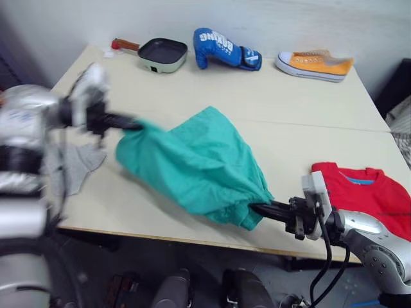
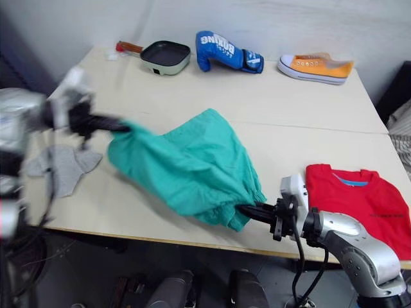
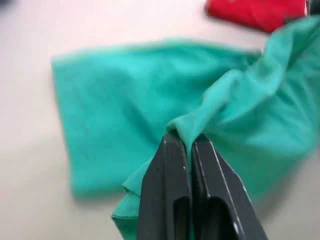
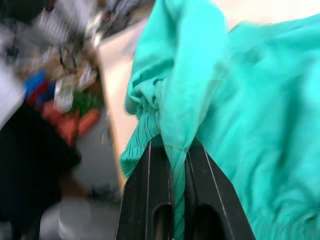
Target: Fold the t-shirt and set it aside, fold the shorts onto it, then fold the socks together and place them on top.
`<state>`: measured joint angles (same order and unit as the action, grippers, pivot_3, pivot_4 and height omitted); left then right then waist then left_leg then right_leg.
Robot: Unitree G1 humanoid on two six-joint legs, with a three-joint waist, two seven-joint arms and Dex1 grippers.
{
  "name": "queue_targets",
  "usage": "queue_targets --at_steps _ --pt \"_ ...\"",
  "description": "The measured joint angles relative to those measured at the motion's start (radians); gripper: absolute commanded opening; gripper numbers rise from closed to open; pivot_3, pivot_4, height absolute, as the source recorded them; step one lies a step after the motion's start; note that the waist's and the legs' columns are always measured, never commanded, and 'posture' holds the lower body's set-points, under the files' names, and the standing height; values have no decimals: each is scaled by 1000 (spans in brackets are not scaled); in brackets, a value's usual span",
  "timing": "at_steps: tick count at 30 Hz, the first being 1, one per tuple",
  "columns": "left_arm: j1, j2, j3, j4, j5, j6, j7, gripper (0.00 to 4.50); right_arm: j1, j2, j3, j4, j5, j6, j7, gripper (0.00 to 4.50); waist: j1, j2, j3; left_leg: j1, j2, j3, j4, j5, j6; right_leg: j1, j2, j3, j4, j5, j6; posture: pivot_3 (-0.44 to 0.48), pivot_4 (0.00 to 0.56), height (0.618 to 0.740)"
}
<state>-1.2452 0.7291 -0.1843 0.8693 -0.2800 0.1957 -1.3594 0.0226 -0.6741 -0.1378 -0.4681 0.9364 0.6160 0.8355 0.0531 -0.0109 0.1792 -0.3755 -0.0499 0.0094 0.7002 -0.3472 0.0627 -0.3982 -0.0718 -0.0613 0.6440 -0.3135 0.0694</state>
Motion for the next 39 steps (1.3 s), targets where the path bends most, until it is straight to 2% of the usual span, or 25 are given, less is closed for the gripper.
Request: queue_targets --at_steps 2,4,7,11,13,16,19,24,26,30,34,36,39 --pt "-122 -126 2 183 72 -139 133 28 12 36 -39 -1 60 39 -76 0 -6 0 0 -1 -1 1 -2 -1 2 -3 -1 0 0 0 1 0 150 740" --pt "-198 -211 21 305 118 -232 286 28 27 63 -68 1 95 68 -145 0 -19 0 0 -5 -2 2 -3 -1 2 -10 -2 -1 2 1 2 0 150 740" --pt "-260 -312 60 412 164 -293 483 28 32 85 -79 3 118 115 -254 0 -33 0 0 -14 -2 3 -2 -1 2 -21 -3 -5 7 2 3 0 150 740" --pt "-263 -389 48 479 256 -318 602 28 22 97 -75 1 77 154 -396 0 -33 0 0 -14 -2 7 -1 2 -1 -22 -5 -8 8 1 3 0 150 740" --pt "-243 -426 46 485 303 -297 644 457 3 108 -63 -2 18 153 -466 0 -28 0 0 -14 -2 11 -1 6 -2 -21 -6 -6 5 1 3 0 150 740" --pt "-215 -466 48 510 345 -257 653 1274 -14 114 -66 -6 -12 155 -524 842 -27 0 0 -14 -2 11 -1 8 -2 -21 -6 -5 4 2 4 0 150 740" --pt "-196 -480 48 518 384 -245 668 2278 -8 115 -89 -31 -3 176 -565 1914 -28 0 0 -15 -2 12 -2 8 -3 -24 -6 -3 7 2 4 0 150 740" --pt "-196 -441 78 517 410 -268 739 3874 40 50 -159 -129 -4 182 -562 3687 -28 0 0 -16 -2 16 -3 7 -3 -29 -6 -2 10 2 4 0 150 740" --pt "-197 -410 112 517 403 -283 736 4498 61 -9 -177 -172 -26 180 -541 4429 -28 0 0 -16 -2 18 -3 7 -3 -29 -6 -1 10 2 4 0 150 740" --pt "-169 -310 130 476 393 -361 474 4500 89 -180 -119 -324 -167 155 -464 4471 -31 0 0 -15 -1 19 -3 7 -3 -29 -6 0 10 2 4 0 150 740" --pt "-16 -177 56 402 447 -577 257 4500 76 -218 39 -421 -286 124 -431 4471 -37 0 0 -14 0 21 -3 7 -3 -29 -5 1 10 2 4 0 150 740" --pt "69 -111 11 392 490 -705 220 4500 61 -265 134 -426 -411 84 -423 4471 -36 0 0 -14 0 21 -2 7 -3 -29 -6 1 10 2 4 0 150 740" --pt "126 -56 -29 387 553 -855 284 4500 19 -256 248 -386 -562 26 -429 4471 -24 -3 0 -15 -1 20 -1 7 -2 -29 -7 0 10 2 4 0 150 740"
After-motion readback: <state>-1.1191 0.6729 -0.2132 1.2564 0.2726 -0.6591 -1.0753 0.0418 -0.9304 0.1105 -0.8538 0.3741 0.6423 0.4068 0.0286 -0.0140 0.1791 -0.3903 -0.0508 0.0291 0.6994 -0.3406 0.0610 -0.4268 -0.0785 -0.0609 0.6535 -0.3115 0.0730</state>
